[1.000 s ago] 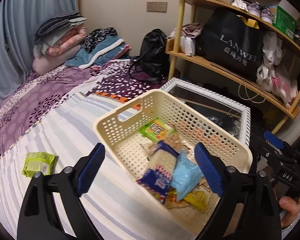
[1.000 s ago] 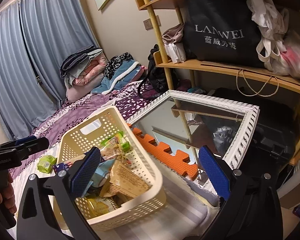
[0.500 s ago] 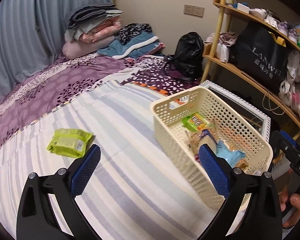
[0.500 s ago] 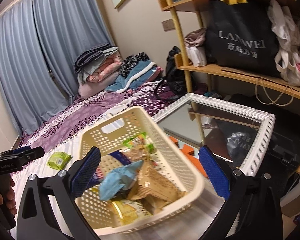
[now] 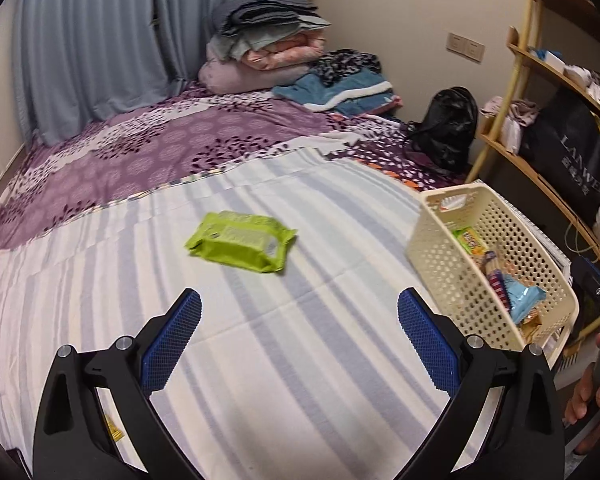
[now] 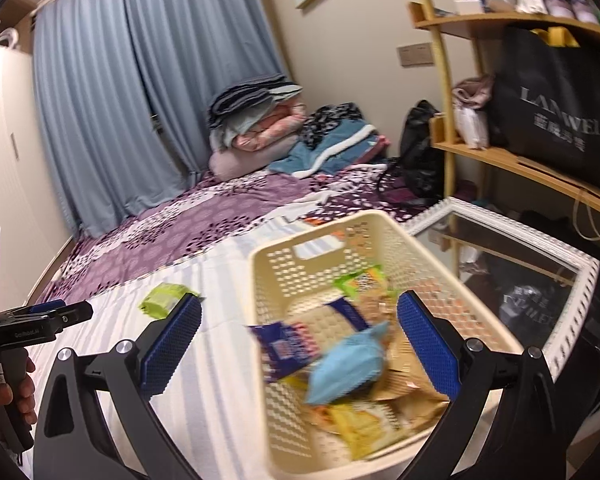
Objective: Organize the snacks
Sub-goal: 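Move both tools away from the basket toward the remaining snacks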
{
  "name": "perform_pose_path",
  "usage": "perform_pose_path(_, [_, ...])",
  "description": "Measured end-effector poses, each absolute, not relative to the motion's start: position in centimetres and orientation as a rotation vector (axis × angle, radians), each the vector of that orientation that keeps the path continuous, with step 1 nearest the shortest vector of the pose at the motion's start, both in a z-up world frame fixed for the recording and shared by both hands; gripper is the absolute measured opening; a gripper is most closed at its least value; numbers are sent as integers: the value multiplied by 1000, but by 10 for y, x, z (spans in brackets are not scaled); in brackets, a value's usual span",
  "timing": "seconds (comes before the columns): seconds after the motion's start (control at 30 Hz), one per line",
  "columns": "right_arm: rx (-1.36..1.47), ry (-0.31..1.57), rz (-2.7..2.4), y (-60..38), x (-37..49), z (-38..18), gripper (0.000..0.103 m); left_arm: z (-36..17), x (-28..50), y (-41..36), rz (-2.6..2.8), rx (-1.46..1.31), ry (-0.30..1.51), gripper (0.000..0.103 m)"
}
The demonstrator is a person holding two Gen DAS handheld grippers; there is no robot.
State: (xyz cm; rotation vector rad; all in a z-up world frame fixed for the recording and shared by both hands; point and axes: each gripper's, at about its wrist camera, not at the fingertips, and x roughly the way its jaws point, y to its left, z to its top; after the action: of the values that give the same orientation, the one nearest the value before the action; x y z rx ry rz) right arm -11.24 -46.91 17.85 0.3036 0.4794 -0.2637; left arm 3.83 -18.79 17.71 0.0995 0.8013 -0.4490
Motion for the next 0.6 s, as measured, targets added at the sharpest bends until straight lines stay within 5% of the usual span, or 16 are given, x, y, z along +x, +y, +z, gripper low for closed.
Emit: perform_pose_path(0.6, [204,585,-68,-377,-69,176,98,139,36,-24,-173,-36,866,100])
